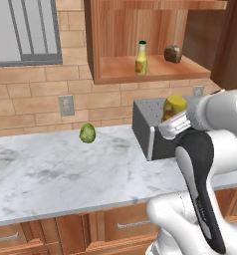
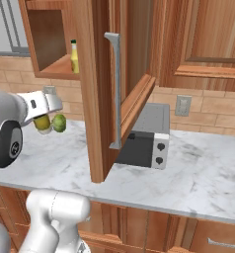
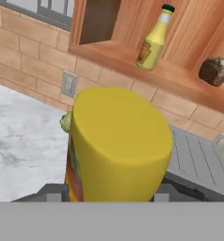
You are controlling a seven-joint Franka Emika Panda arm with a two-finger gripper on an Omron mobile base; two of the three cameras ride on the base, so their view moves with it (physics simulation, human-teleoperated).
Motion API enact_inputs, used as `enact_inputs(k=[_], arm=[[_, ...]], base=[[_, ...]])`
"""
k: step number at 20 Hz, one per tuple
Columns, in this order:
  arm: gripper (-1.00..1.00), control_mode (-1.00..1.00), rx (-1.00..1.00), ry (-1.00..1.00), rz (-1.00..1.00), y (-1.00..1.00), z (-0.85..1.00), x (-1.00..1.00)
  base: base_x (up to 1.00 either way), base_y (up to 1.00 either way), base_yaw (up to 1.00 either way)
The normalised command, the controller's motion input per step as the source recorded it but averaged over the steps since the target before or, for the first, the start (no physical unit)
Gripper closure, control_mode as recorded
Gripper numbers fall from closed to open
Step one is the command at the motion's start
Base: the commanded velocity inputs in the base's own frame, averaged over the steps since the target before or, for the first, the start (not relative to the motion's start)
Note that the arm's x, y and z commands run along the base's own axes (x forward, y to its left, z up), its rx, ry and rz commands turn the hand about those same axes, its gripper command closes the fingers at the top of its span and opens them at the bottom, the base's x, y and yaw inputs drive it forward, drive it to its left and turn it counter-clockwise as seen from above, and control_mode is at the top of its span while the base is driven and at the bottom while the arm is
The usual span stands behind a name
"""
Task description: Pick the mustard and mustard from the counter and place them in the cabinet.
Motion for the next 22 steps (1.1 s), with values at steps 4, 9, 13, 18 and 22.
enact_inputs(k=[4, 9, 13, 18, 22], arm=[[1.0, -1.0, 0.06, -0.04, -0.14, -0.22, 0.41, -0.01], [1.0, -1.0, 0.03, -0.03, -0.09, -0.2, 0.25, 0.0], [1.0, -1.0, 0.03, -0.03, -0.07, -0.2, 0.15, 0.0], [1.0, -1.0, 0.04, -0.04, -0.07, -0.16, 0.26, 0.0], [1.0, -1.0, 0.0, -0.04, -0.05, -0.12, 0.21, 0.0]], base=[[0.0, 0.0, 0.0], [0.0, 0.0, 0.0], [0.0, 0.0, 0.0], [0.0, 0.0, 0.0], [0.0, 0.0, 0.0]])
